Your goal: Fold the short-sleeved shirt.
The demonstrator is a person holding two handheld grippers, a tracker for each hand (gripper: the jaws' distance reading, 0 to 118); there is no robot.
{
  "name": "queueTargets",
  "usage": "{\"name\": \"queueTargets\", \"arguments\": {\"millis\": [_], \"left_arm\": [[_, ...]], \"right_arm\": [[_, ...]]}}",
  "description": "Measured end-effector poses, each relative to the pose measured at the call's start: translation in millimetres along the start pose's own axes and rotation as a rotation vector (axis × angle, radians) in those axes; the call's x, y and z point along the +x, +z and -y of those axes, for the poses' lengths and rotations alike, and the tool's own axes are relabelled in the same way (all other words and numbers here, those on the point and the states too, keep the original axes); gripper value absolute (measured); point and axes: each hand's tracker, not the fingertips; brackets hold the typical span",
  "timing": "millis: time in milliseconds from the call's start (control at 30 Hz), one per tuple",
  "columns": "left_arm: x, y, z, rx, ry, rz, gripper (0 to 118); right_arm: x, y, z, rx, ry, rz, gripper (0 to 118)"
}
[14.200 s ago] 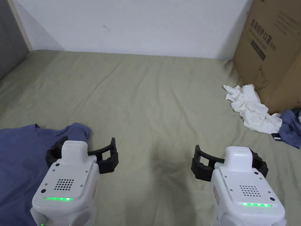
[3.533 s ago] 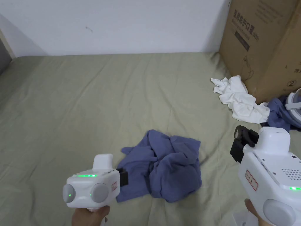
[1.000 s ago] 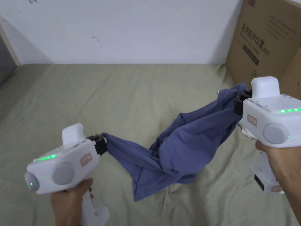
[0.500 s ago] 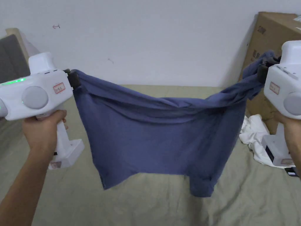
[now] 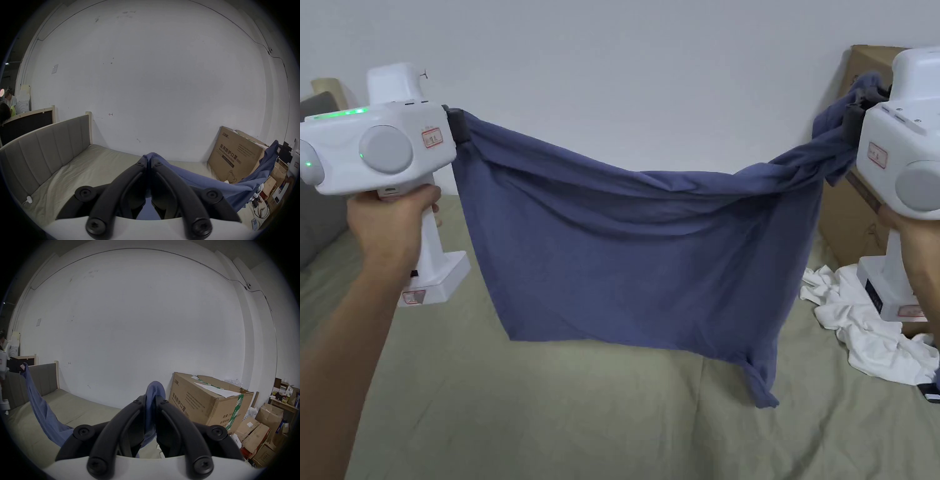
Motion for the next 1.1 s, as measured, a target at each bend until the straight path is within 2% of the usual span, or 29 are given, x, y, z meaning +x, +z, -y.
{"name": "queueTargets", "arguments": {"millis": [167,533,800,1100], "left_arm": [[-4.1,-21.1,40.1,-0.063,0.026,0.003,8],[-32.0,-18.6,197.6,-0.326,0.059,-0.031,8],[-66.6,45.3,312.7,-0.524,0.136,-0.081,8],[-84.5,141.9,370.9,-0.602,0.189,-0.107,8]], "right_arm": [[-5.5,-11.3,39.7,-0.061,-0.028,0.005,13],[-15.6,-2.5,180.3,-0.337,-0.070,-0.001,13],[-8.9,79.6,272.8,-0.554,-0.157,-0.008,13],[1.0,180.6,337.5,-0.708,-0.215,0.006,13]]}}
